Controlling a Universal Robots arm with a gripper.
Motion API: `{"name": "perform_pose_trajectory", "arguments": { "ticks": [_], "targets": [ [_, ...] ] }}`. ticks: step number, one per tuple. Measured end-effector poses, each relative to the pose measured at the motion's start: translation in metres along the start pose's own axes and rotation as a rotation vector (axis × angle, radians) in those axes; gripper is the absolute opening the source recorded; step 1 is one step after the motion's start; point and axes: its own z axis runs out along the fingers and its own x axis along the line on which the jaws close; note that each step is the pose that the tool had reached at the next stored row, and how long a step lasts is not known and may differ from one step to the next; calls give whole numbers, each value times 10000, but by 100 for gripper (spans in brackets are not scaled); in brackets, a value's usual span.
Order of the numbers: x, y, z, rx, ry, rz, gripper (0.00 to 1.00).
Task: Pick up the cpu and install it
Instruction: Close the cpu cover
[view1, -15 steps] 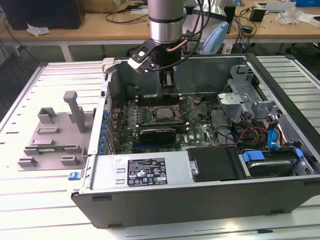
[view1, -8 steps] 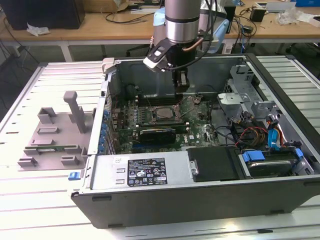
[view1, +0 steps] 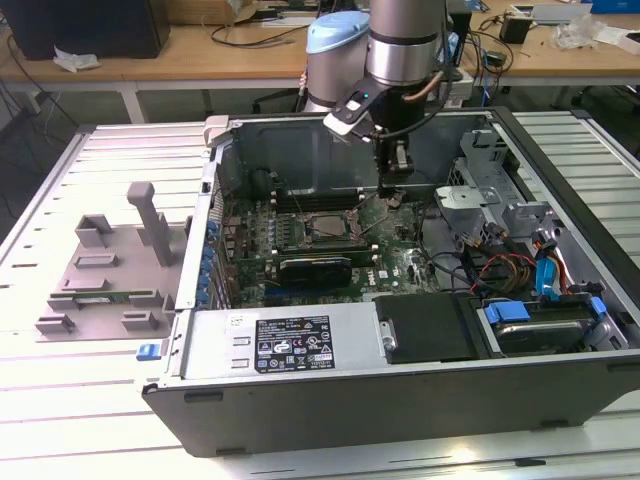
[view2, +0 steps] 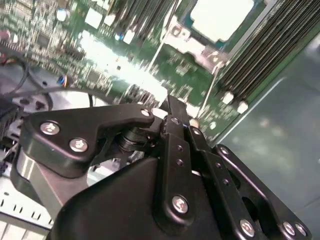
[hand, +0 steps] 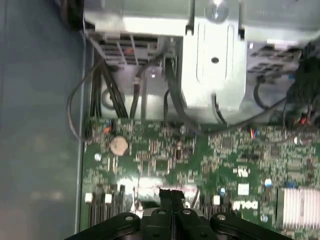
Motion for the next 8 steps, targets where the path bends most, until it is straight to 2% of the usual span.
{"name": "perform_pose_trajectory", "arguments": {
  "ticks": [2,4,8],
  "targets": [
    [-5,103,3,0,0,0,11],
    [-7,162,6,-1,3,0,11],
    [-9,174,8,1,1,2,11]
  ]
}}
